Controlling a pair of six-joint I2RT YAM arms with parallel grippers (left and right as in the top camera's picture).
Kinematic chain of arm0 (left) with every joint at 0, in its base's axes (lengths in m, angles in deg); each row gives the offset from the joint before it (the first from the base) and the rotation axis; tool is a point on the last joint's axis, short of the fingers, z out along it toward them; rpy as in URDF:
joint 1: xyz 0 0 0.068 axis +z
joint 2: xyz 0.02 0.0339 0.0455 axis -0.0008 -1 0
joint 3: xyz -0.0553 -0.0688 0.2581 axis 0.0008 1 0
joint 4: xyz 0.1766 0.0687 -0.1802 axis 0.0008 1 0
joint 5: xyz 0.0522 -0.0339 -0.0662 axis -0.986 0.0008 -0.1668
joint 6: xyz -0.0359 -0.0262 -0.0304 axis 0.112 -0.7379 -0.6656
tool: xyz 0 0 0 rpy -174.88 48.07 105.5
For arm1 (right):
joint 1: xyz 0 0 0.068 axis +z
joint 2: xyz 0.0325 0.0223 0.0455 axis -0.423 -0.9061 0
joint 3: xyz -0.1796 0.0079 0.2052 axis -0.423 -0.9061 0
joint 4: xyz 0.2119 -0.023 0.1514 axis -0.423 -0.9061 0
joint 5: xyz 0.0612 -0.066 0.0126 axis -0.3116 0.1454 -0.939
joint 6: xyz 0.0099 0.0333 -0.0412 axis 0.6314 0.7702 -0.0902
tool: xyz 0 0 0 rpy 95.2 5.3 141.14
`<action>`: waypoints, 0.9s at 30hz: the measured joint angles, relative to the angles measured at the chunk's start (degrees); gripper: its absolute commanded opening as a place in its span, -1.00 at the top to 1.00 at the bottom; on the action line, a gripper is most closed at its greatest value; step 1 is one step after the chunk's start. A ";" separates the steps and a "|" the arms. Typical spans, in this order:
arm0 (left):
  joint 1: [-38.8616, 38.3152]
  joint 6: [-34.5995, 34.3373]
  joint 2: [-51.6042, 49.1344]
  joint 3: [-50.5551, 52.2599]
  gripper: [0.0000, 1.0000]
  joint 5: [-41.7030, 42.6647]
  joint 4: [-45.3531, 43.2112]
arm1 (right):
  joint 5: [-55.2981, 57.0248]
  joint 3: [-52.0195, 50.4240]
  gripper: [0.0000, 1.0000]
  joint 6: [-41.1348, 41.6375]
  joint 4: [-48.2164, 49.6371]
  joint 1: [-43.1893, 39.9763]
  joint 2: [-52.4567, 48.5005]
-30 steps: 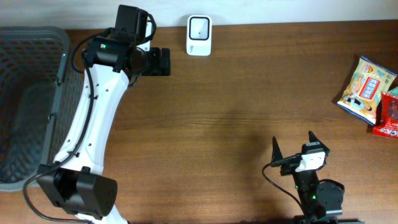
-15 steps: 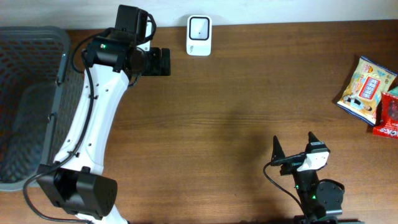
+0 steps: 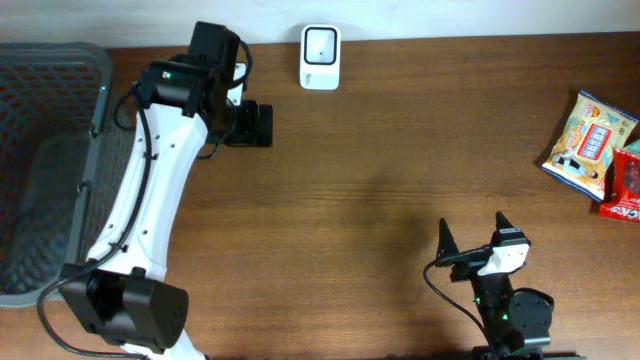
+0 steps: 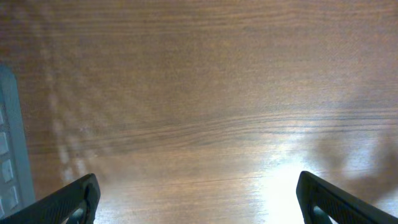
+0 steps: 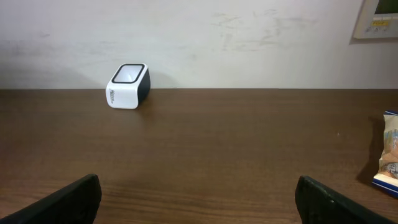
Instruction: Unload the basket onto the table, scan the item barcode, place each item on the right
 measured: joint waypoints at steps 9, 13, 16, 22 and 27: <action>-2.91 7.54 35.01 45.81 -0.98 1.44 -35.01 | 0.42 0.00 -0.97 0.00 0.13 0.00 0.13; -2.86 8.83 62.49 73.46 -0.98 1.46 -51.25 | 0.57 0.00 -0.97 0.02 0.04 0.00 0.09; -2.86 9.01 77.75 86.16 -0.98 1.20 -58.12 | 0.85 0.00 -0.97 0.02 -0.04 0.00 0.09; 1.07 9.03 91.06 106.27 -0.98 1.77 -76.26 | 0.87 0.00 -0.97 0.00 -0.02 0.00 0.07; 6.29 9.03 100.80 109.02 -0.98 3.19 -72.74 | 0.87 0.00 -0.96 0.02 -0.04 0.00 0.07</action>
